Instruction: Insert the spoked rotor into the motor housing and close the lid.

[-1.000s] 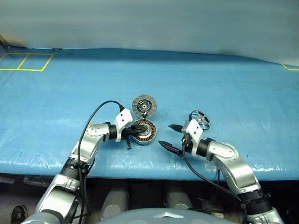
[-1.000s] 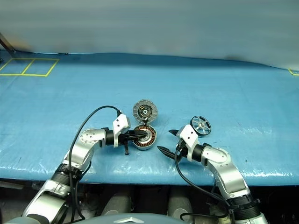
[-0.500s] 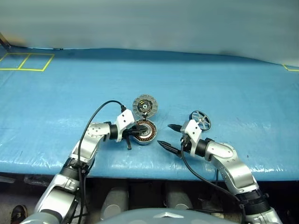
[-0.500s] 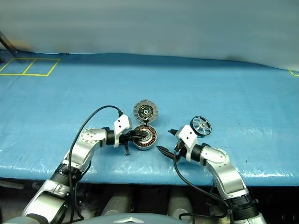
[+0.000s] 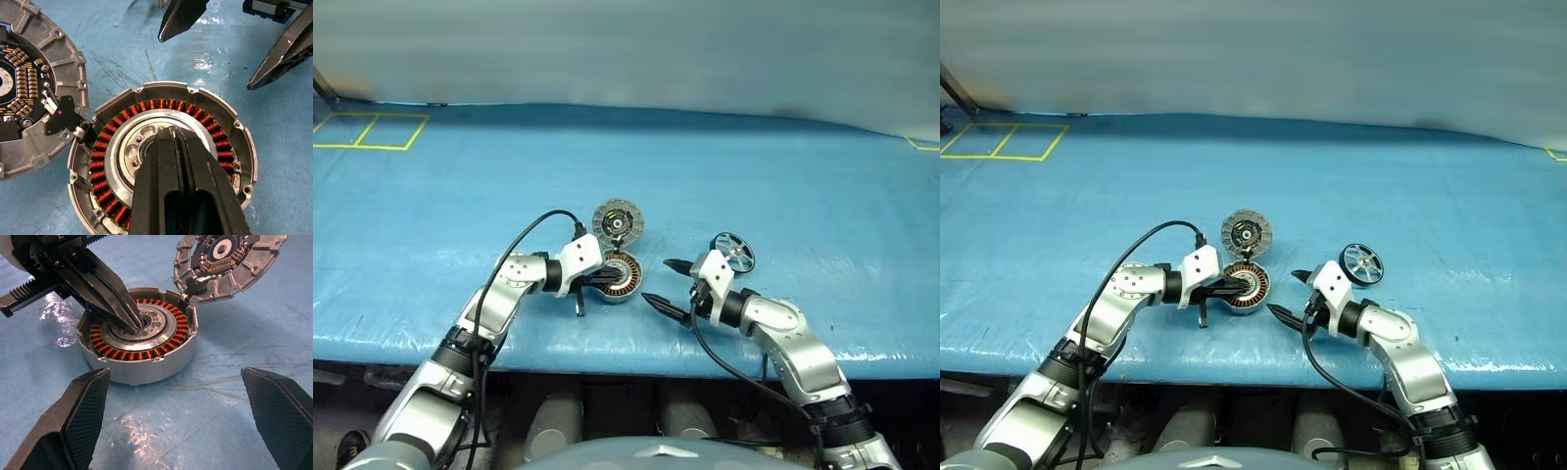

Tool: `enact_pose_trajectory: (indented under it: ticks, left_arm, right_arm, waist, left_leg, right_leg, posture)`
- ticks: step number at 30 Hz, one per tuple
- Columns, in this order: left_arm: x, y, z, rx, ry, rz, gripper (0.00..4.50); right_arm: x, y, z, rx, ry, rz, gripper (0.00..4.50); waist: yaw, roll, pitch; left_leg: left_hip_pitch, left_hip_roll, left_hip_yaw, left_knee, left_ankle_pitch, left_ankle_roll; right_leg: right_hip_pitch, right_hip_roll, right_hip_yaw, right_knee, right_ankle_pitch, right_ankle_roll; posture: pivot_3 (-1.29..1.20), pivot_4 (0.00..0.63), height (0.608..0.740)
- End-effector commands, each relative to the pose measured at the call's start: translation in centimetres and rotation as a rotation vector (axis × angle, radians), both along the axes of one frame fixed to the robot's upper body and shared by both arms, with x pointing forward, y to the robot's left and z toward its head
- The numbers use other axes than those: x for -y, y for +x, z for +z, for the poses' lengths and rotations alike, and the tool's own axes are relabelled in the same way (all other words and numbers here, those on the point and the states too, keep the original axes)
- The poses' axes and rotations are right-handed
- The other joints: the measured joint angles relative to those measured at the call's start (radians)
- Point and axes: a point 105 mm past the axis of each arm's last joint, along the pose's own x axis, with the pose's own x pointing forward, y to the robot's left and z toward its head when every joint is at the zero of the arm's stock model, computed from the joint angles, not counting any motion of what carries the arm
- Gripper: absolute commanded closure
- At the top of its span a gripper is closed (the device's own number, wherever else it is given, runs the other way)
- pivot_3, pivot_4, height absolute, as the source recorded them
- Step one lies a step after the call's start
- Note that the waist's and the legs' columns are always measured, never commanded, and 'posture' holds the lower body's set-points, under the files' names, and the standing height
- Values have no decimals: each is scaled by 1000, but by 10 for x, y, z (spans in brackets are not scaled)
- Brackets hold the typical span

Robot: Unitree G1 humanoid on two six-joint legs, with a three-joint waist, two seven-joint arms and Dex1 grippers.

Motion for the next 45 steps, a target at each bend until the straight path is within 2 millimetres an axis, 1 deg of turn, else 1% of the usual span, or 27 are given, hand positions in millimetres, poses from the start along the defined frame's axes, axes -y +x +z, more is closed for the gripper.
enact_pose_trajectory:
  ticks: [1,2,3,8,10,11,14,16,20,22,26,30,34,37,41,43,45]
  left_arm:
    - [0,-7,11,-85,-180,19,4440]
    - [0,-7,20,-85,-239,20,4440]
    - [0,-7,24,-84,-267,23,4440]
    - [-13,1,66,-26,-491,93,4440]
    - [-19,3,75,0,-520,126,4440]
    - [-23,4,75,10,-517,145,4440]
    - [-29,5,71,20,-496,184,4440]
    - [-36,3,61,13,-468,227,4440]
    - [-48,-5,43,8,-433,312,4440]
    - [-51,-10,37,3,-441,343,4440]
    - [-51,-17,33,-4,-469,376,4440]
    - [-52,-17,33,8,-492,409,4440]
    - [-53,-19,31,5,-495,425,4440]
    - [-54,-20,29,0,-498,437,4440]
    - [-54,-20,27,-2,-496,442,4440]
    - [-54,-19,26,-4,-494,445,4440]
    - [-53,-18,25,-6,-490,447,4440]
  right_arm:
    - [-2,2,10,51,14,10,0]
    - [-2,1,11,51,14,10,0]
    - [-2,1,11,51,15,10,0]
    - [-3,2,13,57,28,13,0]
    - [-3,3,14,59,29,12,0]
    - [-3,4,14,60,28,12,0]
    - [-2,5,15,66,24,9,0]
    - [4,12,19,97,-5,-43,0]
    - [33,37,39,208,-112,-255,0]
    - [46,46,47,251,-170,-336,0]
    - [64,55,60,273,-202,-445,0]
    - [77,55,67,277,-281,-470,0]
    - [85,51,73,254,-262,-467,0]
    - [99,49,78,240,-246,-504,0]
    - [108,40,67,174,-292,-468,0]
    - [115,38,62,150,-315,-477,0]
    - [123,37,61,141,-329,-490,0]
  waist:
    - [-4,0,0]
    - [-5,0,0]
    - [-4,0,1]
    - [-1,0,1]
    - [-2,0,1]
    - [-2,0,1]
    - [-3,0,1]
    - [-3,0,1]
    - [-2,0,2]
    - [0,0,2]
    - [8,0,2]
    - [8,0,2]
    - [6,0,2]
    - [6,0,2]
    - [9,0,2]
    - [8,0,2]
    - [5,1,2]
  left_leg:
    - [0,0,0,0,0,0]
    - [-1,0,0,0,0,0]
    - [-3,0,0,0,0,0]
    - [-5,0,-1,-1,0,0]
    - [-5,0,-1,-1,0,0]
    - [-5,0,0,-1,0,0]
    - [-4,0,0,-1,0,0]
    - [-4,0,0,-1,0,0]
    - [-5,0,0,-1,0,0]
    - [-4,0,1,-1,0,0]
    - [-5,0,0,-1,0,0]
    - [-5,-1,0,-1,0,0]
    - [-5,-1,1,-2,0,0]
    - [-5,0,1,-2,0,0]
    - [-6,-1,1,-1,-1,1]
    - [-6,-1,1,-1,-1,1]
    - [-6,-1,1,-1,-1,1]
  right_leg:
    - [0,0,0,0,0,0]
    - [-2,0,0,0,0,0]
    - [-3,0,0,0,0,0]
    - [-6,0,0,0,0,0]
    - [-5,0,0,0,0,0]
    - [-5,0,0,0,0,0]
    - [-4,0,0,0,0,0]
    - [-4,0,0,-1,0,0]
    - [-5,0,0,-1,0,0]
    - [-5,0,0,-1,0,0]
    - [-5,0,0,-1,0,0]
    - [-6,-1,0,-1,0,-1]
    - [-6,-1,0,-1,0,-1]
    - [-6,-1,0,-1,0,-1]
    - [-6,-1,0,-2,0,-1]
    - [-6,-1,0,-2,0,-1]
    - [-6,-1,0,-2,0,-1]
  posture:
    - [0,150,740]
    - [0,150,740]
    - [0,150,740]
    - [0,150,740]
    - [0,150,740]
    - [0,150,740]
    - [0,150,740]
    - [0,150,740]
    - [0,150,740]
    - [0,150,740]
    - [0,150,740]
    - [0,150,740]
    - [0,150,740]
    - [0,150,740]
    - [0,150,740]
    - [0,150,740]
    - [0,150,740]
